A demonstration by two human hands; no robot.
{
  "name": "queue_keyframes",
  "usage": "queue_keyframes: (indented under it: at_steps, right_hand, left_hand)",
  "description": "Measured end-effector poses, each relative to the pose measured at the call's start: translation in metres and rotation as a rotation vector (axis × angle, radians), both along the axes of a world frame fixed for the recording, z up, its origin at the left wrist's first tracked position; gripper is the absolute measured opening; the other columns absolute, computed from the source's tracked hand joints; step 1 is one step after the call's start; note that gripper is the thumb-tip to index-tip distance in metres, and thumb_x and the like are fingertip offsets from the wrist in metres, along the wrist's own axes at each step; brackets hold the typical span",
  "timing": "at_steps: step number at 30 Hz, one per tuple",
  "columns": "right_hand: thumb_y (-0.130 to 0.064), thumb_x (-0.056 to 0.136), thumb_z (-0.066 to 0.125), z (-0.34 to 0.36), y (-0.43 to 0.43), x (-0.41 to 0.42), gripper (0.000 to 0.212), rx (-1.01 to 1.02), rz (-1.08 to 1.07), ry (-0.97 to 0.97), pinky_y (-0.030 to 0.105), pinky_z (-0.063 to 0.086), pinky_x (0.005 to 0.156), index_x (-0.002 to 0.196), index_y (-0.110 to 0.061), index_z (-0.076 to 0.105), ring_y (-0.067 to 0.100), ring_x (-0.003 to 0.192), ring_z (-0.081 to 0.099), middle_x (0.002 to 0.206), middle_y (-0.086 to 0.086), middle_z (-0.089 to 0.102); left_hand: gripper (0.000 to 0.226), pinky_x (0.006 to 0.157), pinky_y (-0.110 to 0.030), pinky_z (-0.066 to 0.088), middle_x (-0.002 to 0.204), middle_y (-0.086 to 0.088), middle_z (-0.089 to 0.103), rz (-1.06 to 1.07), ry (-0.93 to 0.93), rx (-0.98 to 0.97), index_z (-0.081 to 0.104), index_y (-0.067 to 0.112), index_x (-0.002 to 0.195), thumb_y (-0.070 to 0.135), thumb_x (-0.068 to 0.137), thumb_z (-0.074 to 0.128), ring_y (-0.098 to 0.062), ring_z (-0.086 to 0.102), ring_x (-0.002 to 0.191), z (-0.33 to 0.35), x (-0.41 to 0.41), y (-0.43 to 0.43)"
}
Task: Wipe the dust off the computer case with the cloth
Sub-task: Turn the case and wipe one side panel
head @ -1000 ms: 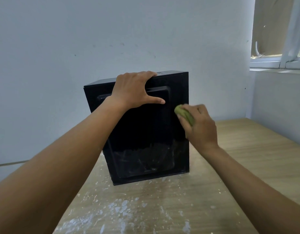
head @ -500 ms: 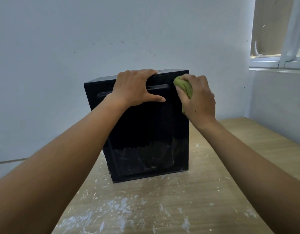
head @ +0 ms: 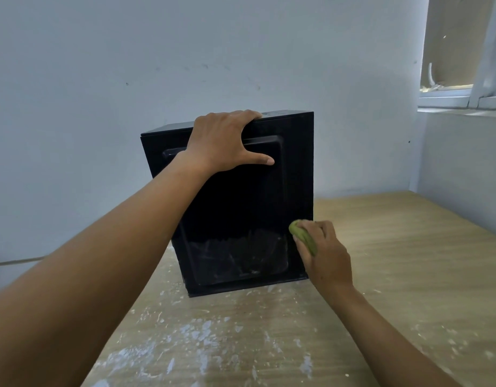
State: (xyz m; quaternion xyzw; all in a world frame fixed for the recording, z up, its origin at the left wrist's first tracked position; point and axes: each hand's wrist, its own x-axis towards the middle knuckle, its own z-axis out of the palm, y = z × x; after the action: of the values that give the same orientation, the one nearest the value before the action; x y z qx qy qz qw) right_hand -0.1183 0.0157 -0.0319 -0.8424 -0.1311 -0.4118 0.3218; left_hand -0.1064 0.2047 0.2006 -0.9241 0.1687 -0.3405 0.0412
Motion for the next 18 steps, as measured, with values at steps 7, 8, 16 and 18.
queue_keyframes:
  at_steps: [7,8,16,18]
  right_hand:
    - [-0.025,0.088,0.068,-0.03,-0.004,-0.001,0.026,-0.017,0.006,0.108,0.024,0.046,0.048,0.113,-0.022,0.064,0.018,0.063,0.058,0.102,-0.003,0.053]
    - [-0.026,0.088,0.068,-0.03,-0.004,0.0,0.026,-0.023,0.001,0.113,0.024,0.045,0.047,0.113,-0.022,0.063,0.018,0.062,0.057,0.102,-0.003,0.053]
    - [-0.029,0.089,0.066,0.012,-0.008,0.003,0.027,0.032,-0.002,0.046,0.015,0.033,0.05,0.113,-0.02,0.059,0.019,0.063,0.054,0.105,0.001,0.055]
    - [-0.031,0.09,0.065,0.035,-0.006,0.005,0.028,0.038,-0.017,0.01,0.012,0.029,0.051,0.115,-0.019,0.06,0.017,0.065,0.051,0.105,0.002,0.054]
  left_hand:
    - [0.094,0.094,-0.038,0.04,0.135,0.01,0.058,0.0,0.007,-0.008,0.044,0.032,0.142,0.083,0.065,0.06,-0.022,0.056,0.12,-0.001,0.0,0.0]
    - [0.094,0.093,-0.037,0.04,0.135,0.01,0.058,-0.002,0.003,-0.005,0.044,0.032,0.142,0.083,0.064,0.06,-0.022,0.057,0.119,-0.001,0.0,0.0]
    - [0.096,0.093,-0.038,0.04,0.136,0.01,0.058,-0.002,-0.004,0.006,0.044,0.032,0.142,0.085,0.064,0.058,-0.023,0.057,0.119,-0.001,0.003,0.001]
    - [0.096,0.094,-0.038,0.04,0.136,0.01,0.058,-0.002,-0.001,0.004,0.044,0.032,0.142,0.085,0.064,0.059,-0.023,0.057,0.12,-0.001,0.003,0.001]
